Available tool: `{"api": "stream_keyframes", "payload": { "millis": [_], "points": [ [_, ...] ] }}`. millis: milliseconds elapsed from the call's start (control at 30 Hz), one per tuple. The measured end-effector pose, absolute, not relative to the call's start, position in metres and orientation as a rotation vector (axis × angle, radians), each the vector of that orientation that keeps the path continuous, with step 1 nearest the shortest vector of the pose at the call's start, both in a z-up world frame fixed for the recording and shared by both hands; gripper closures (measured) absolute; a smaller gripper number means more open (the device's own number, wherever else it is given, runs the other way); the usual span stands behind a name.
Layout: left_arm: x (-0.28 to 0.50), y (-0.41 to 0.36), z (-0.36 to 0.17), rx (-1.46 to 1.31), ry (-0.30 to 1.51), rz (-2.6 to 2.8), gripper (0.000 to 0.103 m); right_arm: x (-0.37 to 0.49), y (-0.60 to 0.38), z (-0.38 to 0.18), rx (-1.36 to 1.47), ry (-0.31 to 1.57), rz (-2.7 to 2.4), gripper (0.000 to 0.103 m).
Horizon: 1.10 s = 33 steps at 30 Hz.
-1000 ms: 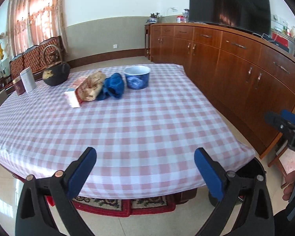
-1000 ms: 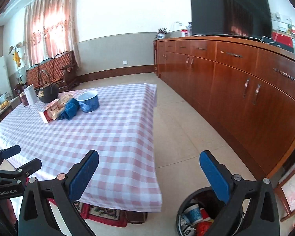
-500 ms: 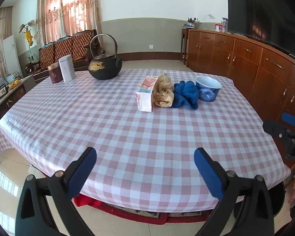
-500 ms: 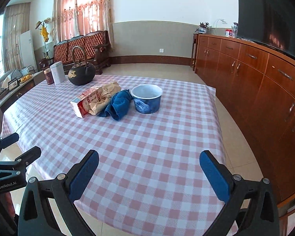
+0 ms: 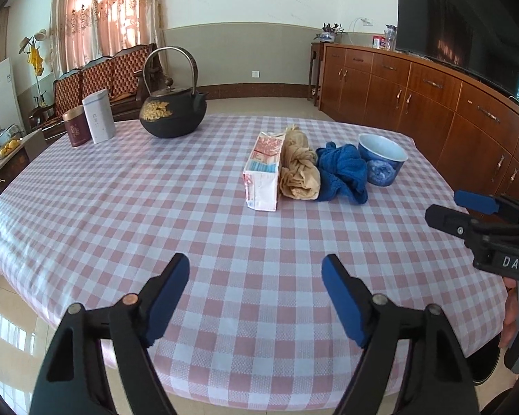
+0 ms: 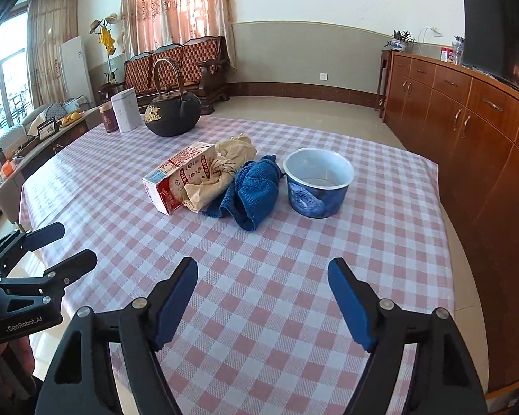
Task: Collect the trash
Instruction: 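Reach the left tool to the milk carton while the right tool reaches the blue towel, then grasp the milk carton with the left tool while the right tool grasps the blue towel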
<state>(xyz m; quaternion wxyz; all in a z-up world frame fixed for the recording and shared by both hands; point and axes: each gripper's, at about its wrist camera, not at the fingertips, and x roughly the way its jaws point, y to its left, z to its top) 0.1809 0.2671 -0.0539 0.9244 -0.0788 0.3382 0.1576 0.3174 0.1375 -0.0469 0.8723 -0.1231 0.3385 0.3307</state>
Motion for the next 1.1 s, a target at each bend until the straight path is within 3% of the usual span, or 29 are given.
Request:
{"api": "stream_keyframes", "payload": {
  "millis": [167,567,700,767,933,1100],
  "points": [
    [0.210,0.276,-0.061,-0.200,0.712,0.289,0.029,0.346,0.157,-0.059,-0.278,0.751,0.733,0.039],
    [0.282,0.304,-0.072,-0.192,0.771,0.274,0.042,0.409,0.214,-0.086,-0.286,0.832,0.797,0.049],
    [0.298,0.311,-0.076,-0.200,0.790,0.258,0.054,0.421,0.224,-0.091,-0.277,0.846,0.802,0.051],
    [0.300,0.312,-0.079,-0.207,0.794,0.253,0.065,0.422,0.227,-0.093,-0.282,0.845,0.806,0.063],
    [0.292,0.311,-0.078,-0.202,0.769,0.252,0.066,0.419,0.228,-0.093,-0.290,0.834,0.820,0.077],
    [0.277,0.311,-0.073,-0.177,0.746,0.287,0.066,0.411,0.219,-0.091,-0.276,0.833,0.827,0.080]
  ]
}}
